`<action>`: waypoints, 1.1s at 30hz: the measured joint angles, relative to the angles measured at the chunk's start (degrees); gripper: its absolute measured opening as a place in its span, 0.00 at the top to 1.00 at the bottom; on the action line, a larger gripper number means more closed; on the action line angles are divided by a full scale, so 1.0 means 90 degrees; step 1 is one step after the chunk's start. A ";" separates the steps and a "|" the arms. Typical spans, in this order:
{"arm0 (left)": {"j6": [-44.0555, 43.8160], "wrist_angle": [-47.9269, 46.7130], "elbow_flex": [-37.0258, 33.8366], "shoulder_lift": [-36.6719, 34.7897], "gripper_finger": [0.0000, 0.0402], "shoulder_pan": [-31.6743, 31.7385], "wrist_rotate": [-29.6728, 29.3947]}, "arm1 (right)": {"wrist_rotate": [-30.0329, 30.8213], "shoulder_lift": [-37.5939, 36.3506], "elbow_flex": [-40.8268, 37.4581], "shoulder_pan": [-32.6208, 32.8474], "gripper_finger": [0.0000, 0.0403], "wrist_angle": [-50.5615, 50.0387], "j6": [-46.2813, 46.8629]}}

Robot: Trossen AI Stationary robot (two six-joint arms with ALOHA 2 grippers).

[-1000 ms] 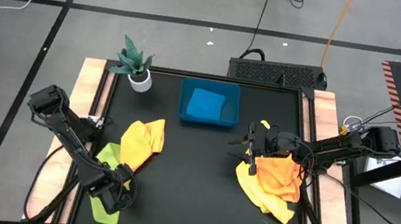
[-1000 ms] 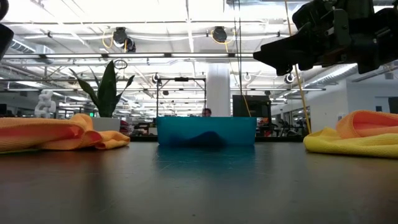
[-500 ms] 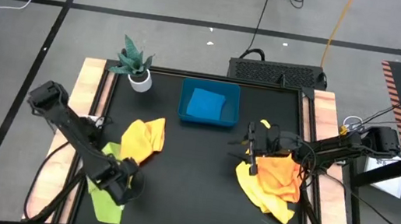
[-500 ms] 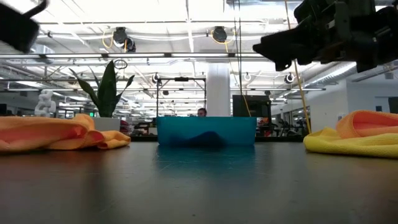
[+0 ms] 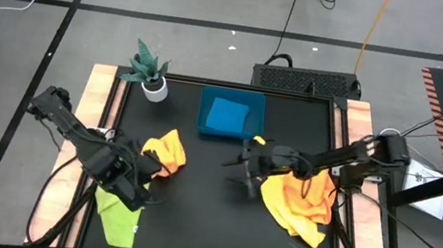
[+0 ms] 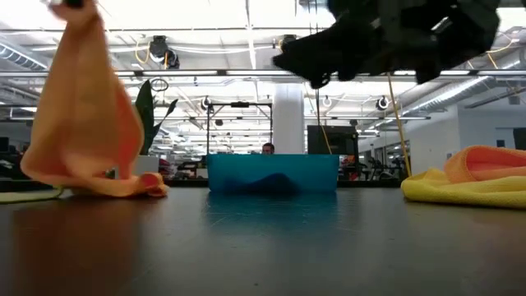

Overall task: Fold microfiber towels
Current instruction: Fold the left orange microfiber cloth

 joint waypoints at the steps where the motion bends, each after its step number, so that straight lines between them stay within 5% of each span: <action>1: 0.0125 -0.0123 0.0207 -0.0002 0.99 0.0000 -0.0143 | 0.0004 0.0195 0.0159 0.0000 0.54 0.0008 -0.0002; 8: 0.1269 -0.0376 0.1179 -0.0005 0.99 0.0054 -0.0868 | 0.0190 0.1361 0.1187 0.0000 0.51 0.0005 -0.0001; 20: 0.1542 -0.0343 0.1176 0.0156 0.99 -0.0049 -0.0759 | 0.0814 0.2757 0.2634 -0.0231 0.39 -0.0043 0.0710; 33: 0.1628 -0.0231 0.1171 0.0245 0.98 -0.0049 -0.0744 | 0.0687 0.3127 0.3348 -0.0116 0.37 -0.0253 0.0933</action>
